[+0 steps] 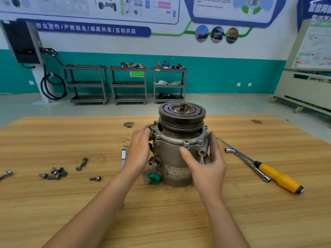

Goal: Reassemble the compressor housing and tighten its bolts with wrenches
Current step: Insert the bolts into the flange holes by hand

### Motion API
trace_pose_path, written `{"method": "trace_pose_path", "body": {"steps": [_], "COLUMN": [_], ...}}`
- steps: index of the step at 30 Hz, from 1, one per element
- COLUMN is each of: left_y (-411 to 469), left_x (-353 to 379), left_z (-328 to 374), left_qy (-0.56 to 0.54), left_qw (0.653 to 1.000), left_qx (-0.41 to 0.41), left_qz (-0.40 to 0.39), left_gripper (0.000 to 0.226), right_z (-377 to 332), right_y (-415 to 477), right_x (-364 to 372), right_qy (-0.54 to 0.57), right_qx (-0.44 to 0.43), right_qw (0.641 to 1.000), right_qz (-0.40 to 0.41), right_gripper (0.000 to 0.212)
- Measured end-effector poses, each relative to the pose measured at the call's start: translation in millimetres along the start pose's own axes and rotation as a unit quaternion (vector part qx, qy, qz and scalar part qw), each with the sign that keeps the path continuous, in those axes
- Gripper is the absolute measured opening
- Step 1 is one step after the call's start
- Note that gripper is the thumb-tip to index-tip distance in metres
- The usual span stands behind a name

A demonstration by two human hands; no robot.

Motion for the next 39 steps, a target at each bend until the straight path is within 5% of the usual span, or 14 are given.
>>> {"method": "trace_pose_path", "body": {"steps": [6, 9, 15, 19, 22, 25, 30, 32, 34, 39], "left_y": [-64, -76, -44, -38, -37, -37, -38, -38, -38, -39], "left_x": [-6, -9, -13, -8, -1, 9, 19, 19, 19, 20], "left_z": [6, 5, 6, 1, -4, -6, -10, -11, -11, -10], "left_qy": [0.036, 0.06, 0.067, 0.036, 0.045, 0.041, 0.044, 0.047, 0.049, 0.046], "left_qw": [0.995, 0.989, 0.989, 0.991, 0.996, 0.998, 0.996, 0.996, 0.995, 0.994], "left_qx": [0.093, 0.132, 0.012, 0.027, 0.045, 0.054, 0.064, 0.067, 0.078, 0.085], "left_qz": [0.007, -0.011, -0.134, -0.124, -0.064, -0.006, 0.04, 0.044, 0.047, 0.048], "left_gripper": [0.025, 0.03, 0.099, 0.075, 0.067, 0.074, 0.077, 0.083, 0.084, 0.08], "right_z": [0, 10, 31, 40, 40, 37, 20, 5, -5, -10], "right_y": [37, 44, 44, 62, 74, 82, 65, 39, 20, 9], "right_x": [-52, -63, -60, -55, -43, -31, -35, -32, -21, 1], "right_qy": [0.066, 0.09, 0.088, 0.093, 0.094, 0.087, -0.038, -0.067, -0.111, -0.271], "right_qx": [0.059, 0.1, 0.11, 0.096, 0.118, 0.149, 0.039, -0.063, -0.14, -0.207], "right_qw": [0.977, 0.967, 0.974, 0.962, 0.952, 0.954, 0.997, 0.996, 0.983, 0.94], "right_qz": [-0.196, -0.217, -0.179, -0.24, -0.268, -0.245, -0.049, -0.004, -0.041, 0.02], "right_gripper": [0.081, 0.077, 0.069, 0.065, 0.092, 0.096, 0.03, 0.03, 0.029, 0.057]}}
Point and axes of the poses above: each hand's wrist, its own y-axis towards the middle knuckle, its own x-axis out of the palm, z = x × y, the point moved 1 cm from there along y, towards the middle knuckle, and after that the axes turned 5 degrees about -y, right-handed, at the moved point
